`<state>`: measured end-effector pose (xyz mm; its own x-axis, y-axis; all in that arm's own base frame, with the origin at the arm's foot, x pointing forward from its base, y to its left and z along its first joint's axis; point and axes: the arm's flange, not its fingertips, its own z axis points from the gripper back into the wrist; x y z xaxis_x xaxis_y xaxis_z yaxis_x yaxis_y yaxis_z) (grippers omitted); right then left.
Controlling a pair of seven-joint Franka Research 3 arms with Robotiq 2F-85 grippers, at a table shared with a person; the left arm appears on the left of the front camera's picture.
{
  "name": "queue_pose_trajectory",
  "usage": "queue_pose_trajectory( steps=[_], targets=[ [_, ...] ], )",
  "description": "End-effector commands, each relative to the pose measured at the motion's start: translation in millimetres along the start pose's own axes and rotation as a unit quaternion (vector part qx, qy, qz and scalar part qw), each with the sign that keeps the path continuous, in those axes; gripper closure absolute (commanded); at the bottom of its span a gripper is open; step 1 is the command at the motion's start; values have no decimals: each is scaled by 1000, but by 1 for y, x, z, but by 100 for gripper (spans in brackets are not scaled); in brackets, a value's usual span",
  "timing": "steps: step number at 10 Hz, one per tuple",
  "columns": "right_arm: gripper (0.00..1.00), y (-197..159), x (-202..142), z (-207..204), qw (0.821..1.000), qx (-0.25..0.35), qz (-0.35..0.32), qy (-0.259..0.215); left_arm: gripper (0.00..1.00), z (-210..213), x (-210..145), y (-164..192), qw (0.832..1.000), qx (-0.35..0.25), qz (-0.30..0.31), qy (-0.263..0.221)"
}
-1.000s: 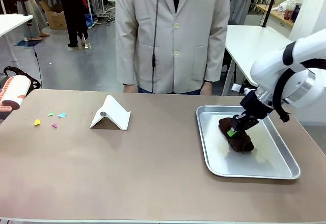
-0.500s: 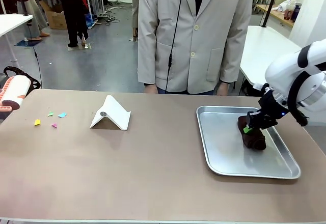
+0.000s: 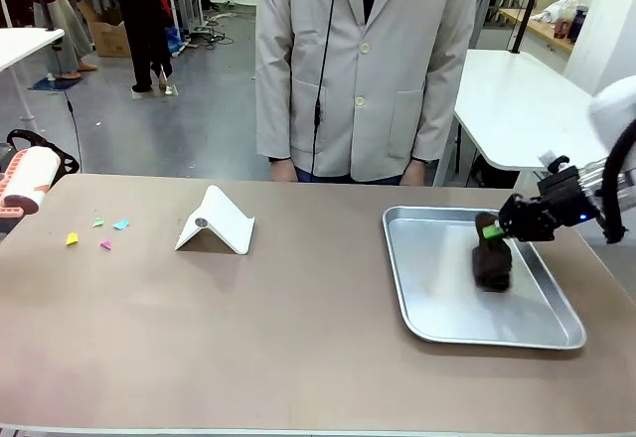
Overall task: Clean the surface of the table.
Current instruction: If a person points to the right, clean the right side of the table with your right hand, and if they point to the left, clean the left side with your left hand.
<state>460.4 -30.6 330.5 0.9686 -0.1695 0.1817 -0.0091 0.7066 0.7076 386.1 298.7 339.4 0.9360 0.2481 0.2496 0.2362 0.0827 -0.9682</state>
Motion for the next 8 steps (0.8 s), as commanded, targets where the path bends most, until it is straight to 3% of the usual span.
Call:
queue_pose_trajectory(
  steps=[1,3,5,7,8],
  targets=[
    [89,-15,-6,9,985,171,-8,21,100,-1,-3,-3,1000,-4,-9,0],
    [89,-21,-5,18,953,299,-41,19,100,-1,-3,-3,1000,-4,-9,0],
    [89,-30,-12,44,894,434,-15,107,100,-1,-3,-3,1000,-4,-9,0],
    [89,-38,-28,81,893,440,-4,95,100,-1,-3,-3,1000,-4,-9,0],
    [89,-39,-40,98,900,427,16,82,100,-1,-3,-3,1000,-4,-9,0]
  ],
)
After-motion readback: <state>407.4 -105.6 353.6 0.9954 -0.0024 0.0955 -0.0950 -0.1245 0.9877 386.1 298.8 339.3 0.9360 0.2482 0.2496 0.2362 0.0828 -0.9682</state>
